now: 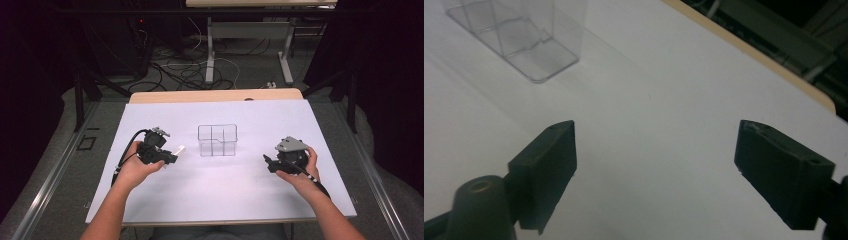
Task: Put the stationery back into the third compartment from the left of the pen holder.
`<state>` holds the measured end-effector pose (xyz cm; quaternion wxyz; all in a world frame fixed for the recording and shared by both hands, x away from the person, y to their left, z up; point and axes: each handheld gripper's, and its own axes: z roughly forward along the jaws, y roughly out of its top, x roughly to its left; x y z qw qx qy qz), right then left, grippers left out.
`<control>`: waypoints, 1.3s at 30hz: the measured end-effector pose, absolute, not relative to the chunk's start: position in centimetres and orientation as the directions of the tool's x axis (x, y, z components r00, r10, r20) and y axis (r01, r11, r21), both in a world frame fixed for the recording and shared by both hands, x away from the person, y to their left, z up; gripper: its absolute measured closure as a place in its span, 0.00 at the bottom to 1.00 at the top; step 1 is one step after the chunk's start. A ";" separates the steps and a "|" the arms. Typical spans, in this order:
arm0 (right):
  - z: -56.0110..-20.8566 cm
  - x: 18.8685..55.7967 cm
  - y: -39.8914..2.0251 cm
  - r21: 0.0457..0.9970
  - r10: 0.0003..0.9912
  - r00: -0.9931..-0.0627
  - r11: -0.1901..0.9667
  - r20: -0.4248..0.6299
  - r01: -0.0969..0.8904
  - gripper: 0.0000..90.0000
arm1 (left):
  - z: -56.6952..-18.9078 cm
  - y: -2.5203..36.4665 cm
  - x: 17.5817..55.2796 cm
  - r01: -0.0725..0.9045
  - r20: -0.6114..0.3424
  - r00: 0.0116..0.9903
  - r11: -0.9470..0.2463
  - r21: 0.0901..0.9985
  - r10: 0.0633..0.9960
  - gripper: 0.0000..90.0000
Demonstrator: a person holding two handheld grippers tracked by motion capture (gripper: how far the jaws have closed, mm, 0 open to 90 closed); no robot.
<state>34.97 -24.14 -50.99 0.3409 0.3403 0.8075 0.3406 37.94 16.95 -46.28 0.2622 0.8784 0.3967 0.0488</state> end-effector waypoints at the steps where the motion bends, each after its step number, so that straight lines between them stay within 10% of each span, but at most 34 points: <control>1: -50.7 34.6 -23.4 0.768 0.739 -0.570 0.581 -0.359 0.270 0.27 | -46.2 16.7 37.8 0.672 -0.126 0.681 -0.548 0.499 0.721 0.76; 19: -50.2 31.4 -17.1 0.564 0.365 -0.686 0.822 -0.630 -0.080 0.42 | -46.7 13.0 36.5 0.647 -0.182 0.738 -0.604 0.465 0.650 0.76; 39: -53.1 28.8 -11.9 0.238 -0.043 -0.529 0.860 -0.847 -0.451 0.53 | -48.7 8.5 35.0 0.670 -0.269 0.735 -0.609 0.425 0.622 0.76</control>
